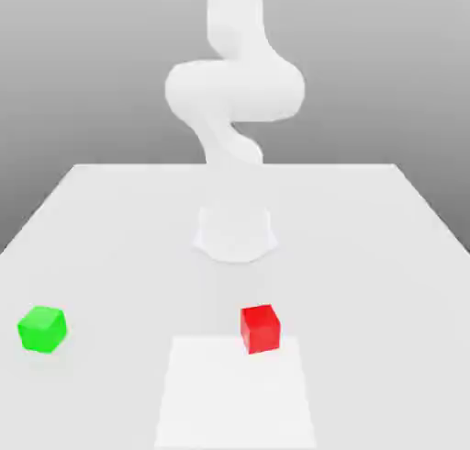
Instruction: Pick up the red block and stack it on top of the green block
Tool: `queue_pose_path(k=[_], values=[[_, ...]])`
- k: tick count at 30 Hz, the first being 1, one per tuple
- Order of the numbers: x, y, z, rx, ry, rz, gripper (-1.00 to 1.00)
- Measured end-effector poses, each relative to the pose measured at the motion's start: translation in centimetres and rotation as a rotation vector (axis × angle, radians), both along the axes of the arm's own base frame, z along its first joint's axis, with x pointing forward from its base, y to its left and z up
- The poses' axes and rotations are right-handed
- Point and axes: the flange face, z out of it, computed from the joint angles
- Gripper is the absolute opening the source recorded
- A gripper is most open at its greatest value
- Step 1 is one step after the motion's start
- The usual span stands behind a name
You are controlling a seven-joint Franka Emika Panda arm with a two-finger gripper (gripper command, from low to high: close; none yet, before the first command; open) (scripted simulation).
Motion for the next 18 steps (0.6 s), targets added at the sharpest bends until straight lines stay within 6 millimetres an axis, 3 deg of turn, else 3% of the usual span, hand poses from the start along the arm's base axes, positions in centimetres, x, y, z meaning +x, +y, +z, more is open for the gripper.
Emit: queue_pose_path(k=[4, 9, 13, 18], values=[[3.1, 1.2, -9.9, -0.025, 0.146, 0.045, 0.0], [3.5, 2.3, -22.5, -0.051, 0.329, 0.103, 0.0], [1.0, 2.9, -32.6, -0.07, 0.49, 0.154, 0.0], [-4.8, 3.2, -44.9, -0.091, 0.692, 0.219, 0.0]])
